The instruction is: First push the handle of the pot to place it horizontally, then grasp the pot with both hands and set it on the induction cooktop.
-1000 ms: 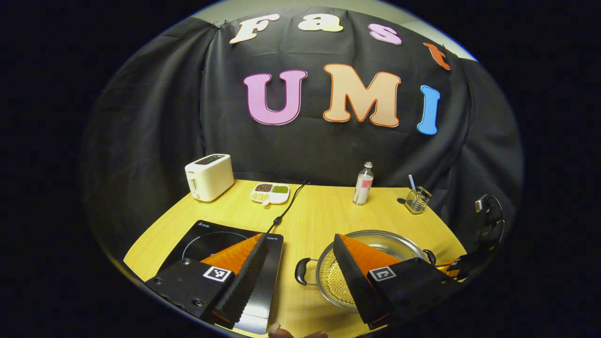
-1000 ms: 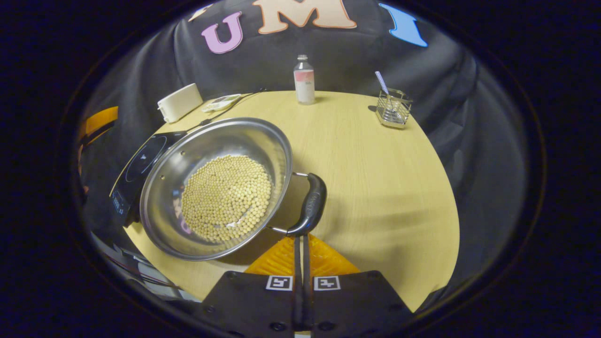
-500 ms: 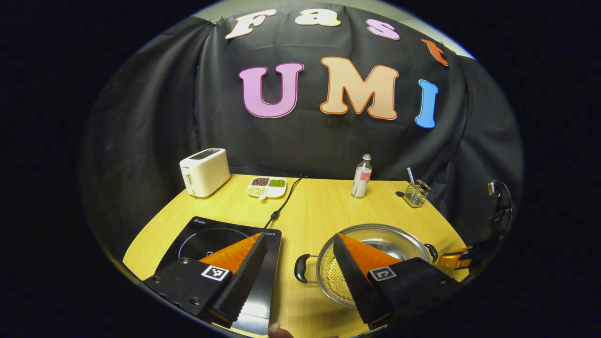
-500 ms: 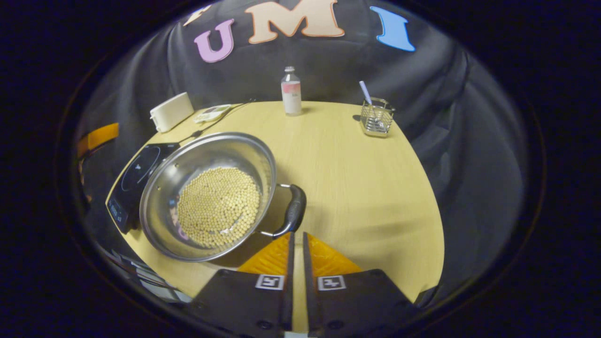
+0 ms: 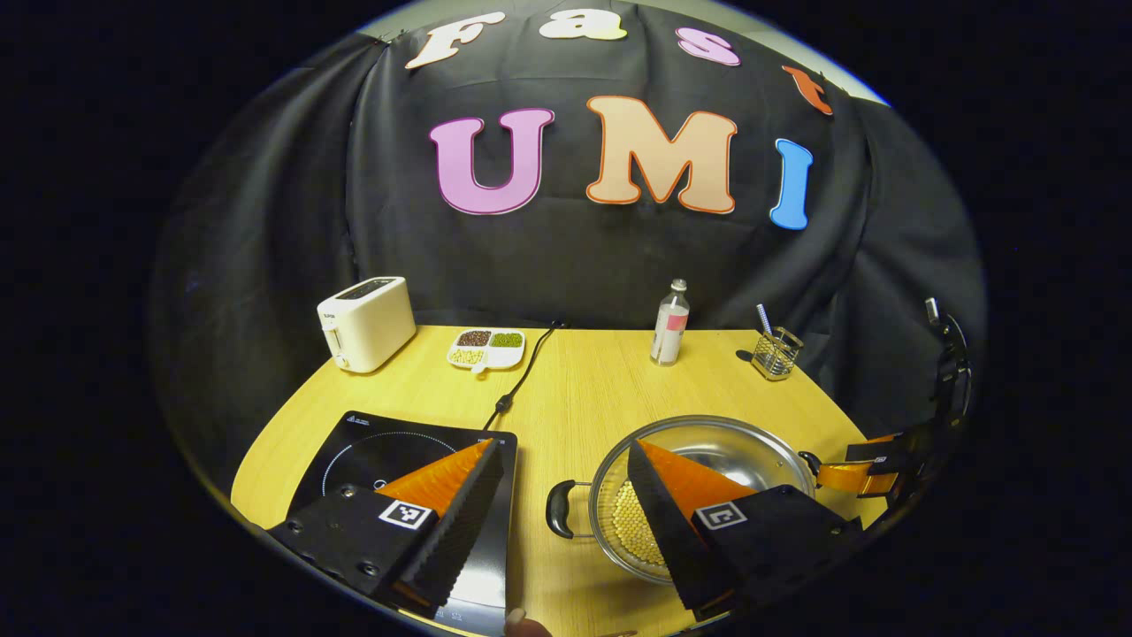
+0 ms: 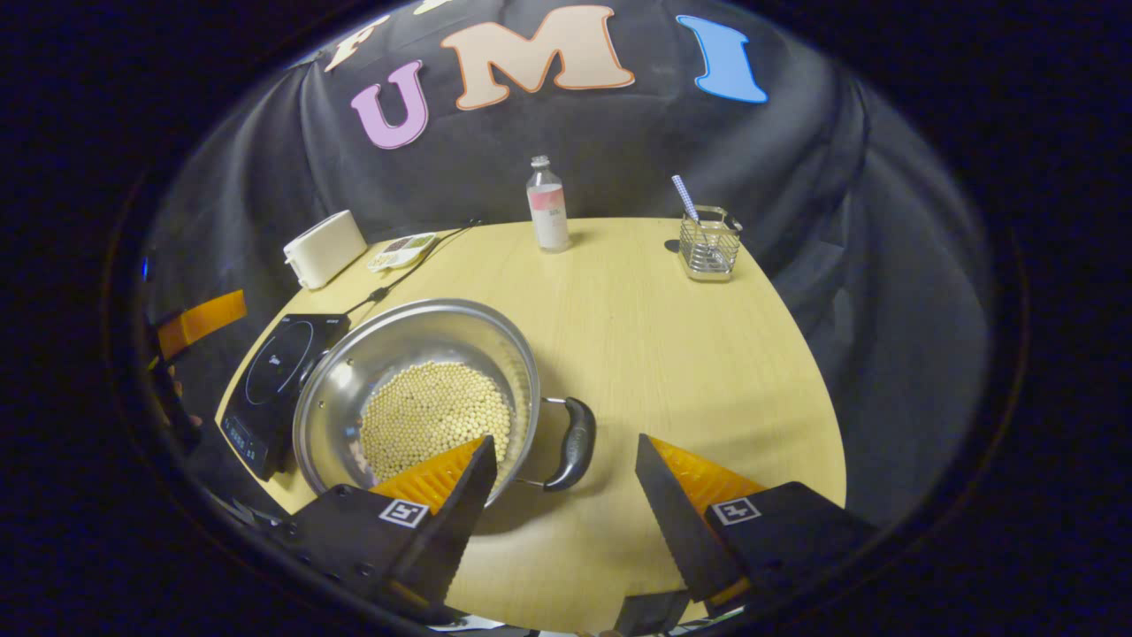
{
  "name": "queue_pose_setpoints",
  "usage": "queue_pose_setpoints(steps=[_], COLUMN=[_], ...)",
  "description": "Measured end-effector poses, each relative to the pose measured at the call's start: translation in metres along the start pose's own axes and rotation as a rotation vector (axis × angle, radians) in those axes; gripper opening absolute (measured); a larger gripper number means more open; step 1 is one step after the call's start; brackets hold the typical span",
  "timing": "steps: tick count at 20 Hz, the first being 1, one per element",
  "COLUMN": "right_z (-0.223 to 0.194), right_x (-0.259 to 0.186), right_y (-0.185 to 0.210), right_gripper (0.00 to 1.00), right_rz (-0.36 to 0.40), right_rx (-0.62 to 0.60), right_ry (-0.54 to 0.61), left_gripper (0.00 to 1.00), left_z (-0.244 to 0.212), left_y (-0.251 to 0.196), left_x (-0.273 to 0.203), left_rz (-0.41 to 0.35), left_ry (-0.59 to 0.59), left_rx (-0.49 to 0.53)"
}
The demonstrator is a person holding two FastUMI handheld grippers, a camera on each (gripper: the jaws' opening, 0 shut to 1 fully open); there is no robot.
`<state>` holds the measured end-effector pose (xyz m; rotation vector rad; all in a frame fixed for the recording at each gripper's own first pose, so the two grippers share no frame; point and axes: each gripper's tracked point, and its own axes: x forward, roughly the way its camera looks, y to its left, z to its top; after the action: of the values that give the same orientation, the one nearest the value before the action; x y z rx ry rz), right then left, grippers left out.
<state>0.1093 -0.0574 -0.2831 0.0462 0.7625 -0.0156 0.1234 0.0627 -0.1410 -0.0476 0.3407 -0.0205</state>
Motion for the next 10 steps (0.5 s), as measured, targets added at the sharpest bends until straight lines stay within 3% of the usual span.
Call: queue_pose_setpoints(steps=[10], right_z=[0.002], right_x=[0.030], right_y=[0.004], right_gripper=[0.96], right_rz=[-0.025], right_rx=[0.026], right_ry=[0.023], left_gripper=[0.93], left_z=[-0.045], left_y=[-0.008], left_x=[0.044], left_rz=[-0.061], left_ry=[0.117], left_rx=[-0.003])
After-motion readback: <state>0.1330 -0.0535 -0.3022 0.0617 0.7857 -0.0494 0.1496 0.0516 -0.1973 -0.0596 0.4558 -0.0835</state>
